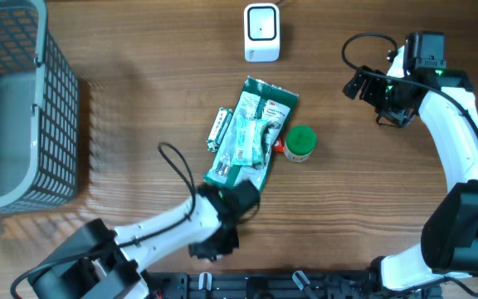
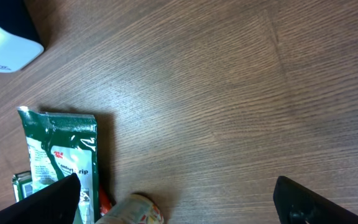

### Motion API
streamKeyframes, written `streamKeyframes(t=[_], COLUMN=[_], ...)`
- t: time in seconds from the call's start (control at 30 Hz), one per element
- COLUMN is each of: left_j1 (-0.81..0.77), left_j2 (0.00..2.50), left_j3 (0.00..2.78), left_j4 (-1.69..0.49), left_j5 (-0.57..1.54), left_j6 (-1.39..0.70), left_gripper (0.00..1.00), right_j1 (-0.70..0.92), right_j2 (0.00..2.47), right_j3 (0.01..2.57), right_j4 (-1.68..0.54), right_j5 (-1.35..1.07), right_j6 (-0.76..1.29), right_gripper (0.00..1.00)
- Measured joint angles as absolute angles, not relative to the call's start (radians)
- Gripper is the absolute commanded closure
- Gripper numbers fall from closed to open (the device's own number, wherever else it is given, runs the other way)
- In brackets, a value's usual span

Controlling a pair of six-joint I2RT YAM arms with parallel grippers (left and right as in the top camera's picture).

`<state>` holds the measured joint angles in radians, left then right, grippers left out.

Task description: Scan the item barcode

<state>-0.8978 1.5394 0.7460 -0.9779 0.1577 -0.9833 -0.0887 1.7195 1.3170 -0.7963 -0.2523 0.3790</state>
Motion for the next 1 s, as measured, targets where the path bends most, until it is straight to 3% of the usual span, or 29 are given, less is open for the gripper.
streamKeyframes(t=[0.13, 0.23, 0.3, 0.33, 0.37, 0.4, 0.67, 1.0], left_j1=[-0.802, -0.732, -0.698, -0.686, -0.678, -0.678, -0.678, -0.617], left_j2=[1.542, 1.542, 1.542, 1.542, 1.546, 1.552, 1.623, 1.618], left_j3=[0.907, 1.041, 1.085, 1.092, 1.093, 1.092, 1.103, 1.389], left_j4=[-1.028, -0.962, -0.875, -0.835, -0.802, -0.787, -0.759, -0.806], left_j5=[0.073, 0.036, 0.019, 0.006, -0.013, -0.019, -0.03, -0.124], left_j6=[-0.879, -0.793, -0.739, -0.717, -0.689, -0.675, -0.579, -0.48], left_gripper=[0.61, 0.61, 0.56, 0.25, 0.03, 0.0, 0.0, 0.0], right_j1=[-0.089, -0.089, -0.089, -0.089, -0.089, -0.089, -0.089, -0.089], right_j2=[1.72, 1.72, 1.72, 1.72, 1.72, 1.72, 1.72, 1.72], right_j3=[1.317, 1.317, 1.317, 1.317, 1.317, 1.317, 1.317, 1.317], right_j4=[-0.797, -0.797, -0.797, -0.796, -0.797, -0.797, -0.797, -0.797], right_j5=[-0.253, -0.253, -0.253, -0.253, -0.253, -0.253, -0.253, -0.253], right_j6=[0.379, 0.379, 0.379, 0.379, 0.379, 0.379, 0.379, 0.379], right_gripper=[0.0, 0.0, 0.0, 0.0, 0.0, 0.0, 0.0, 0.0])
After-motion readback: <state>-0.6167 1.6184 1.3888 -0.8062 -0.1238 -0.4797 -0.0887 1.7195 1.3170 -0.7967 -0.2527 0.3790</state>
